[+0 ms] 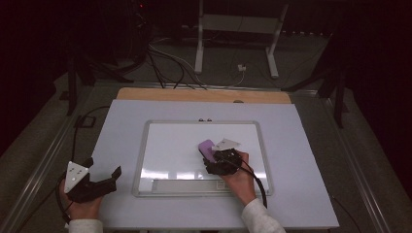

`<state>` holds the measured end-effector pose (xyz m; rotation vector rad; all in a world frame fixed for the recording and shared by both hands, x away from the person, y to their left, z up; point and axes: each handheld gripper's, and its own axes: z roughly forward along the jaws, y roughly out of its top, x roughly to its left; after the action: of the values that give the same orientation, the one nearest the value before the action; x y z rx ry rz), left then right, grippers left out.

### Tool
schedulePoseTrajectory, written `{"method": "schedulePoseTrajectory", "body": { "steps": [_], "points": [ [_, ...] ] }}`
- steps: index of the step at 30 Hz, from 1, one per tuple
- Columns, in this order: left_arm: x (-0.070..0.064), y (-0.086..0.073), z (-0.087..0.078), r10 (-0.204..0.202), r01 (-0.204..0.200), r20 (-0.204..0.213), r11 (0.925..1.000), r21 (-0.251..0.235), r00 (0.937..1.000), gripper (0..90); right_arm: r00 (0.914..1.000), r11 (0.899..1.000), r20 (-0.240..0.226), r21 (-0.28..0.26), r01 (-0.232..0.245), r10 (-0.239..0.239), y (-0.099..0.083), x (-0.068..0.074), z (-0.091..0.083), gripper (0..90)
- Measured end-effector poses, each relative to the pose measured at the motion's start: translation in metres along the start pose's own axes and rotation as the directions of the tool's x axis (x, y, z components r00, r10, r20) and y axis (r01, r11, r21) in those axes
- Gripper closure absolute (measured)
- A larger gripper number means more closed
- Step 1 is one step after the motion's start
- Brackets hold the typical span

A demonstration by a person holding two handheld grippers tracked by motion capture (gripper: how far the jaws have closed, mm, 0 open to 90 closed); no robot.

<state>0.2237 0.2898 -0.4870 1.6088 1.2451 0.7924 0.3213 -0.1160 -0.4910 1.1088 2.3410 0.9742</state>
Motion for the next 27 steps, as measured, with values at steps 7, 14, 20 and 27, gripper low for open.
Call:
{"method": "schedulePoseTrajectory", "body": {
  "steps": [7,14,20,27],
  "points": [
    [-0.001,0.0,0.0,0.002,-0.002,-0.001,1.0,-0.001,1.0,0.7,0.9997,1.0,0.018,0.007,0.015,-0.015,0.0,-0.001,0.0,35.9],
    [-0.001,0.0,0.001,0.003,-0.003,0.001,1.0,0.0,1.0,0.7,0.9992,0.999,0.024,0.025,-0.031,0.031,0.0,-0.014,0.002,33.7],
    [-0.001,0.0,0.0,0.0,0.0,0.001,1.0,-0.004,1.0,0.7,0.9987,0.999,0.043,0.045,-0.03,0.028,0.001,-0.016,0.004,35.9],
    [-0.001,0.001,0.0,-0.001,0.001,0.002,1.0,-0.004,1.0,0.7,0.9967,0.999,0.073,0.034,-0.037,0.034,0.003,-0.016,0.002,62.4]
  ]
}}
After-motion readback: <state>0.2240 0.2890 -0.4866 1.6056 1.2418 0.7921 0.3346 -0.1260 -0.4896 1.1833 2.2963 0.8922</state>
